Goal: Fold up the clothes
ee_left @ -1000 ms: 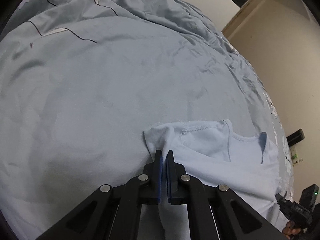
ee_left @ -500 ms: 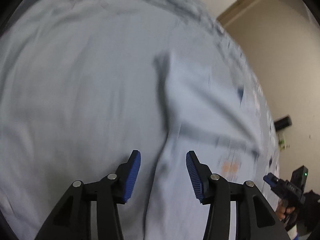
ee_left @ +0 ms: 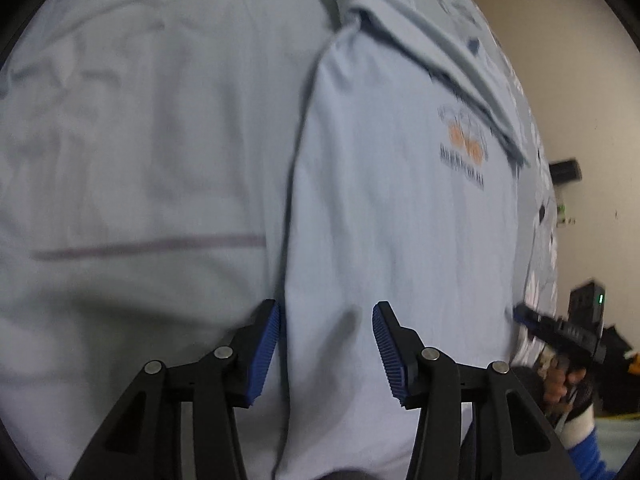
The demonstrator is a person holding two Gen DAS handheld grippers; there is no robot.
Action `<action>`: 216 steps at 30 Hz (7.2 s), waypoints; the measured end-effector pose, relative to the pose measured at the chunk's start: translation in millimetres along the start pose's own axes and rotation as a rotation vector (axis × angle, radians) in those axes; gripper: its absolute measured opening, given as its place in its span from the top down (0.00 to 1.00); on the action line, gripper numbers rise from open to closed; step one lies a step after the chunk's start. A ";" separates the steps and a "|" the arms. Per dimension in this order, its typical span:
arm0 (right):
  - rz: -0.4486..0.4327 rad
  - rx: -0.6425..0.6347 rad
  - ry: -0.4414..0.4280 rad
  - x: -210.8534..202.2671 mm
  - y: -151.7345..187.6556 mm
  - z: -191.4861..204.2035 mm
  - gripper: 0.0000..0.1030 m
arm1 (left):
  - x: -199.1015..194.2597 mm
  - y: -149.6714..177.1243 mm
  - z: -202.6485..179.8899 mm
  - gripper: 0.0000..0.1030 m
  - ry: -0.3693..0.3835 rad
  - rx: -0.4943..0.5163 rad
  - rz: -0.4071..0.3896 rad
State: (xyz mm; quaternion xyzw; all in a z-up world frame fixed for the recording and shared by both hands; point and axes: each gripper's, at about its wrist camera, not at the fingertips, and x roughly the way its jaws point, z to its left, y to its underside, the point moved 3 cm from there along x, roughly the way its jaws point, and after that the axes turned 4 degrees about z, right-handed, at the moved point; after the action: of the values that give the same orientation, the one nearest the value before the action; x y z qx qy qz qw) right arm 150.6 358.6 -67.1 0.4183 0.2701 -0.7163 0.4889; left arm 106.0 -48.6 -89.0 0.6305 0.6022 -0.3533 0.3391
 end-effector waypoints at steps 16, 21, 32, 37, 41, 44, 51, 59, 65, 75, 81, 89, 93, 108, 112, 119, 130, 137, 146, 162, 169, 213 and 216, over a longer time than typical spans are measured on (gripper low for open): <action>0.150 -0.061 0.015 12.7 26.8 4.0 0.68 | 1.1 46.5 -25.6 0.59 -0.024 0.109 0.047; 0.162 -0.023 0.035 9.1 30.2 -7.6 0.68 | 2.4 56.4 -23.1 0.63 -0.053 0.126 0.053; 0.003 -0.161 -0.052 -33.1 30.5 24.0 0.98 | -41.8 59.0 -29.4 0.96 0.038 0.150 -0.190; -0.113 -0.123 -0.227 -64.3 17.2 27.8 0.98 | -91.2 49.6 -19.4 0.96 0.145 0.111 -0.346; -0.155 -0.110 -0.303 -78.1 -2.8 36.5 0.98 | -113.3 42.8 -30.0 0.96 0.208 0.112 -0.414; -0.173 -0.102 -0.338 -85.1 -20.5 44.1 0.98 | -118.9 23.4 -45.0 0.96 0.220 0.122 -0.441; -0.215 -0.094 -0.401 -93.8 -103.3 72.2 0.98 | -129.1 -65.1 -59.2 0.96 0.190 0.121 -0.455; -0.235 -0.047 -0.346 -64.9 -213.3 90.9 0.98 | -115.8 -201.3 -46.7 0.96 0.183 0.036 -0.434; -0.232 -0.006 -0.293 -35.8 -284.2 97.9 0.98 | -84.4 -267.9 -31.1 0.96 0.205 -0.075 -0.409; -0.235 -0.031 -0.251 -27.9 -292.9 87.8 0.62 | -64.3 -272.6 -10.1 0.50 0.286 -0.183 -0.411; -0.340 -0.068 -0.265 -67.3 -266.7 77.9 0.57 | -90.9 -238.9 -17.2 0.37 0.271 -0.120 -0.480; -0.206 -0.029 -0.242 -25.7 -175.1 25.5 0.57 | -38.4 -166.3 -5.2 0.37 0.092 -0.046 -0.326; -0.165 -0.015 -0.285 -4.1 -159.9 23.6 0.57 | -17.5 -147.9 6.2 0.37 0.117 -0.078 -0.284; -0.174 -0.018 -0.258 5.6 -152.2 49.6 0.88 | -5.7 -132.9 -3.3 0.82 0.169 -0.141 -0.308; -0.181 -0.059 -0.215 -6.2 -148.9 64.5 0.92 | -11.5 -128.7 -21.2 0.86 0.110 -0.111 -0.313; -0.190 -0.118 -0.208 -29.7 -126.6 84.0 0.94 | -36.8 -116.4 -41.2 0.91 0.059 -0.121 -0.332; -0.094 -0.187 -0.155 -37.9 -40.6 73.5 0.94 | -62.7 -20.2 -55.1 0.91 -0.042 -0.037 -0.274; -0.001 -0.134 -0.115 -8.2 -4.2 46.8 0.94 | -42.2 19.5 -37.8 0.91 -0.082 -0.055 -0.187; 0.003 -0.141 -0.016 -12.0 -10.4 33.5 0.89 | -41.4 21.9 -36.7 0.80 -0.128 -0.039 -0.157; -0.095 -0.094 -0.087 -9.1 -100.5 54.2 0.67 | -50.1 -84.2 0.6 0.58 -0.038 -0.156 -0.262; -0.058 -0.121 -0.098 -0.6 -103.2 61.5 0.78 | -38.3 -94.4 -14.4 0.83 -0.062 -0.062 -0.231; -0.144 -0.137 -0.100 17.1 -181.9 69.0 0.76 | -24.0 -162.9 -22.3 0.43 -0.141 0.088 -0.318; -0.152 -0.149 -0.112 17.7 -185.8 69.6 0.76 | -22.1 -166.9 -26.4 0.47 -0.111 0.110 -0.331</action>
State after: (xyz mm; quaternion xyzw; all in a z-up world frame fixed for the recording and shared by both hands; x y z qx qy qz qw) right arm -47.9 364.7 -51.3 0.3188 0.3257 -0.7514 0.4772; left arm -60.3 -30.0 -56.7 0.5200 0.6579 -0.4708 0.2741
